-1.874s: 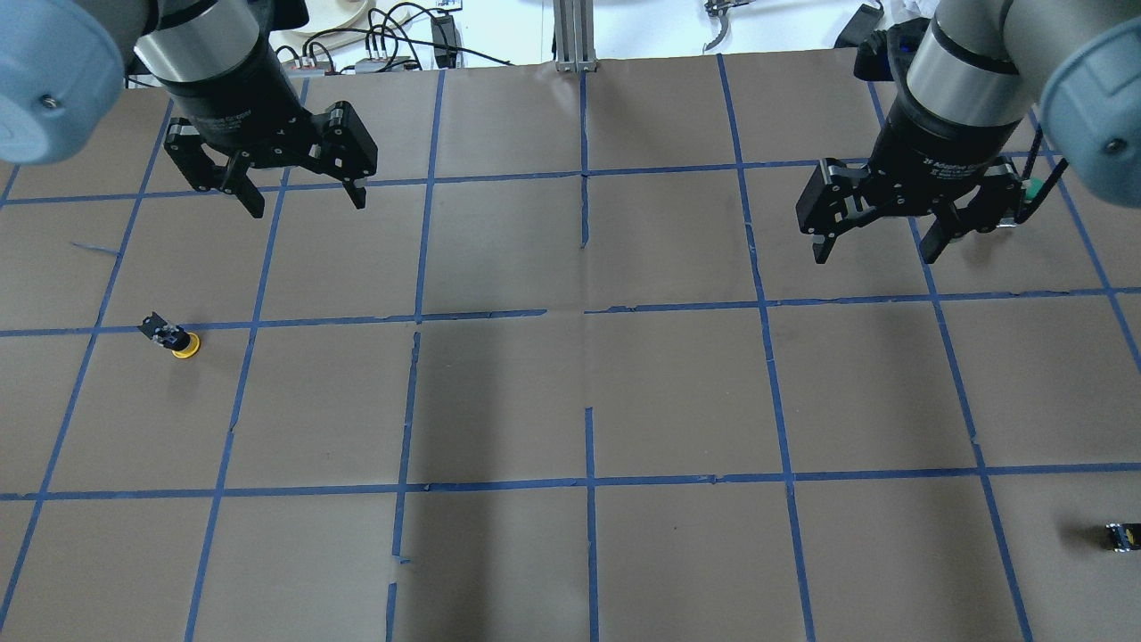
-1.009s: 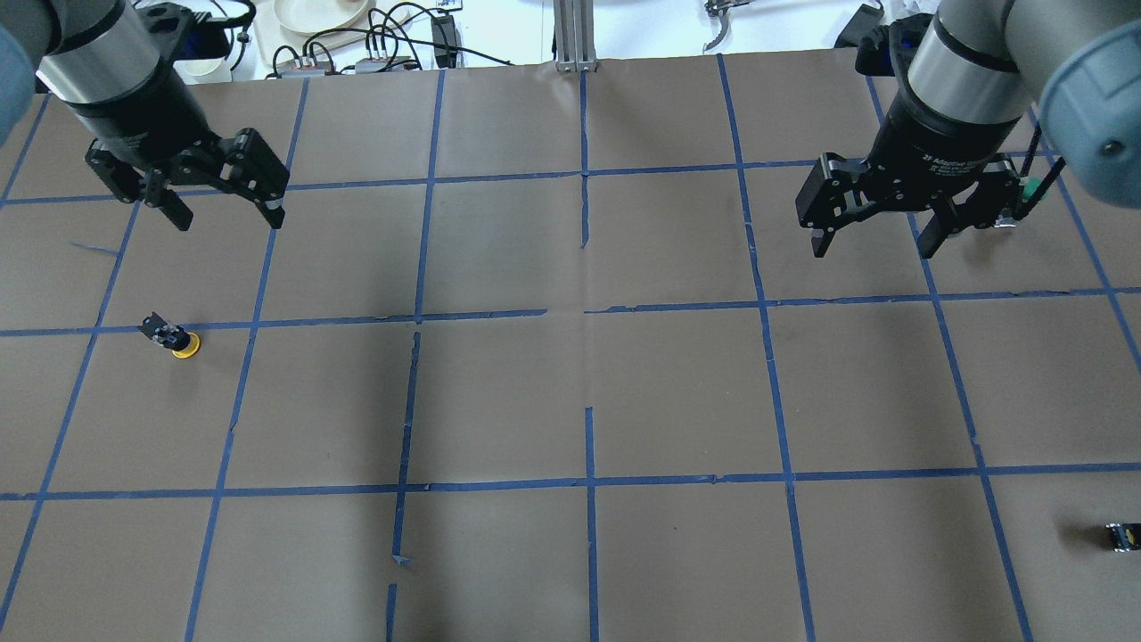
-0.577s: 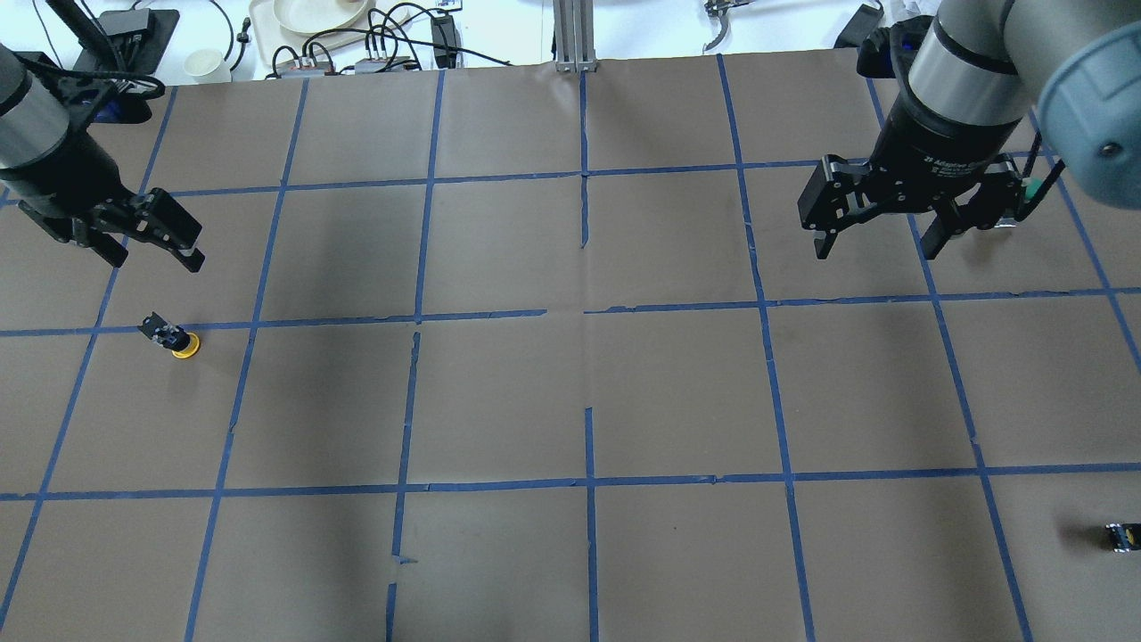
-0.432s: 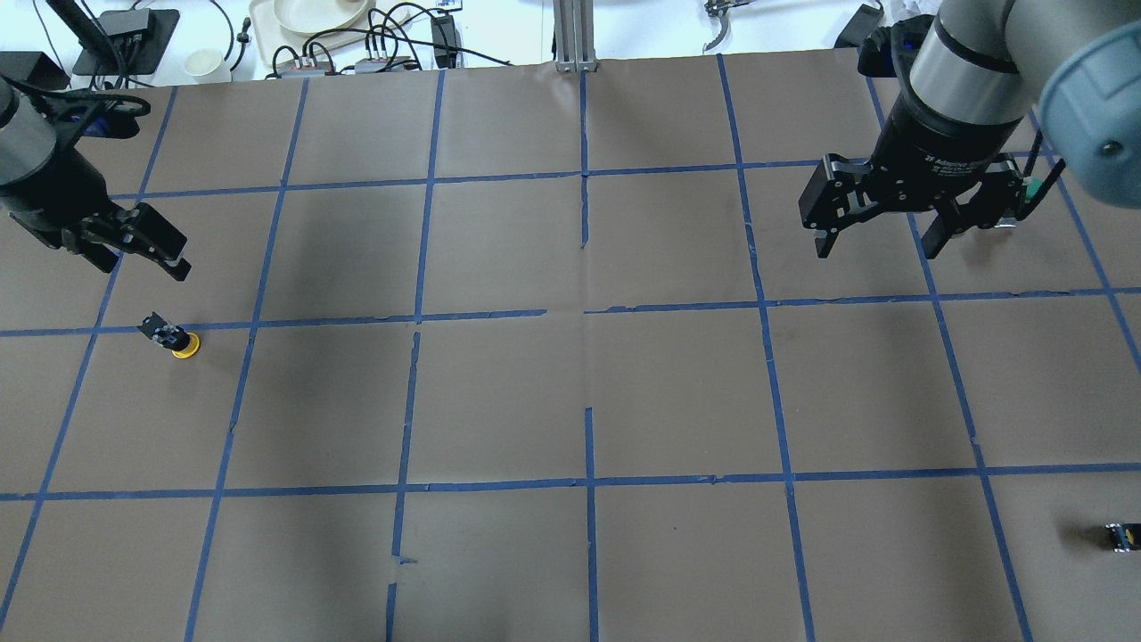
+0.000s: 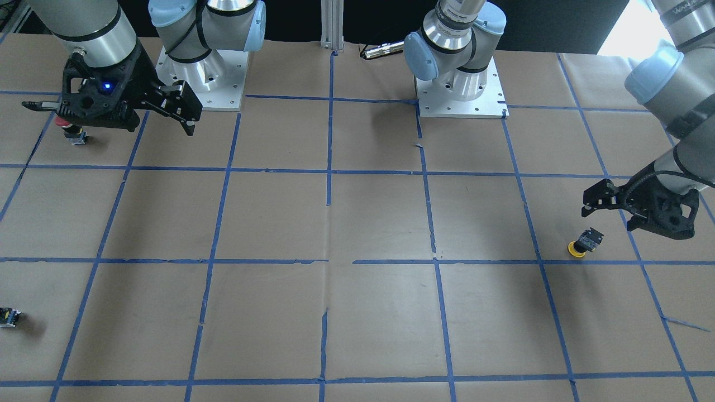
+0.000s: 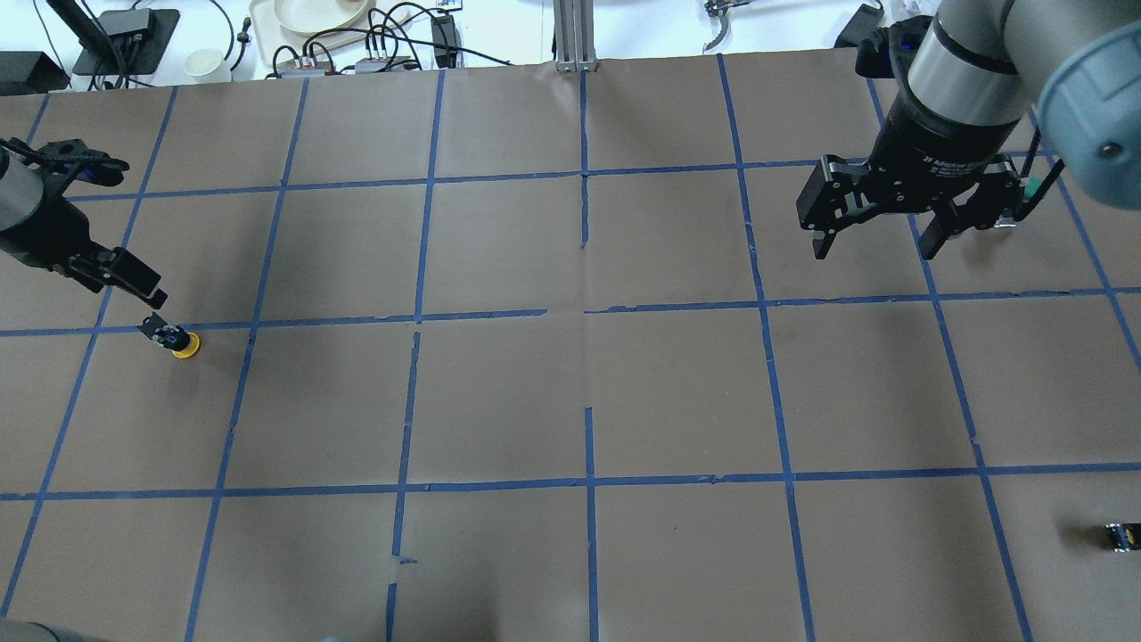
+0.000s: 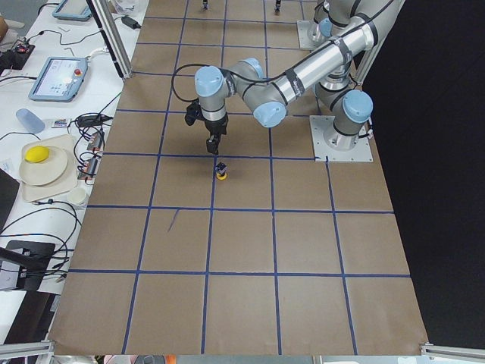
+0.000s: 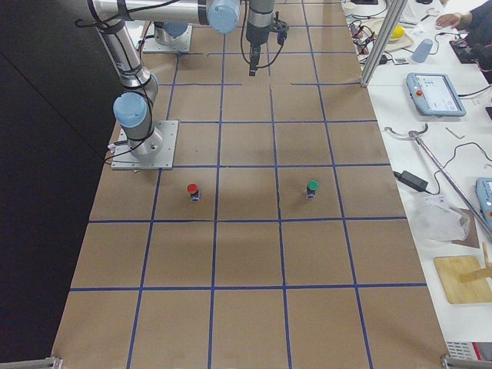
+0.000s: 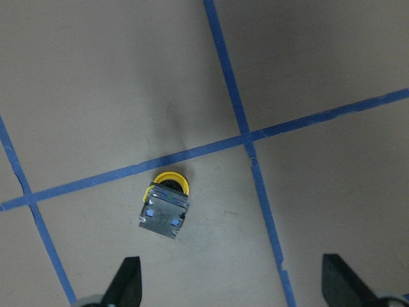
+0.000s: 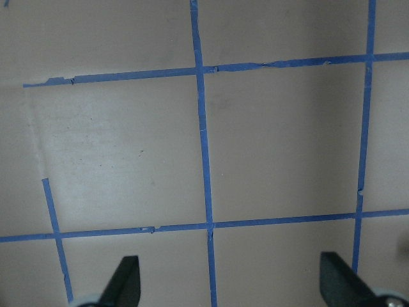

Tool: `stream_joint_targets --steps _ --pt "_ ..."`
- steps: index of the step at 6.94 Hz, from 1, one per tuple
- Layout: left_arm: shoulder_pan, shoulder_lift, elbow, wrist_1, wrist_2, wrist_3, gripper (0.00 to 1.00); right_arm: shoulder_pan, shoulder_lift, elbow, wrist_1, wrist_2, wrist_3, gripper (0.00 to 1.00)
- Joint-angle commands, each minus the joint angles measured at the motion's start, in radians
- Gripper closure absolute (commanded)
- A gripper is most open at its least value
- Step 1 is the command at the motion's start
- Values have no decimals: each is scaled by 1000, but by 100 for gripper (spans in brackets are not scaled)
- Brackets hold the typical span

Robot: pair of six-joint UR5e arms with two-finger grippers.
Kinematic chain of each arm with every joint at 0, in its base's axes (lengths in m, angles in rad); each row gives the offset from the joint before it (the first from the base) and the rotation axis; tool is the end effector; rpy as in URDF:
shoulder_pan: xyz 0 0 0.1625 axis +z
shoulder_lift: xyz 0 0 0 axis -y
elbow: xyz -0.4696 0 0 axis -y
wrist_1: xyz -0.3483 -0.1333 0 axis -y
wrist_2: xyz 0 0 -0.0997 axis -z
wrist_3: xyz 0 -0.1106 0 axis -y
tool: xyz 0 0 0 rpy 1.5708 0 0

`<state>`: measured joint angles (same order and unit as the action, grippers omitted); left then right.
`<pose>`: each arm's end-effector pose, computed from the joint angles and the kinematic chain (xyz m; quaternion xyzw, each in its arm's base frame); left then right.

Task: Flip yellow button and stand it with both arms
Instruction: 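Close the left gripper on the yellow button's base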

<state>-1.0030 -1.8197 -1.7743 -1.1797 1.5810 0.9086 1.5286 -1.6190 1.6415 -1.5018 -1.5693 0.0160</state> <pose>0.1691 -0.5109 0.3489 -0.1697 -0.9850 -0.0261 0.0169 0.1159 -0.4200 0.5045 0.0291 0.9985 0.0457 0.0013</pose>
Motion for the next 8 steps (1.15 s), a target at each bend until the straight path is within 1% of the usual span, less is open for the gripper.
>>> stream_joint_targets --steps 1,2,3,4,6,7,8 --pt "21 -90 -57 159 -3 94 2 2 -1 0 -3 3 1 0" --pt "23 -113 -104 269 -4 155 2 1 -1 0 -3 0 2 0" --pt "26 -113 -138 299 -4 206 2 2 4 3 -3 3 4 0" --pt "37 -112 -145 293 2 207 2 2 20 4 0 5 1 0" --pt "38 -107 -133 282 8 214 12 -5 54 3 -20 0 4 0" --pt "32 -96 -132 282 7 210 12 -7 63 3 -20 -15 4 0" --pt "26 -81 -132 279 4 202 12 -7 65 3 -29 -9 7 0"
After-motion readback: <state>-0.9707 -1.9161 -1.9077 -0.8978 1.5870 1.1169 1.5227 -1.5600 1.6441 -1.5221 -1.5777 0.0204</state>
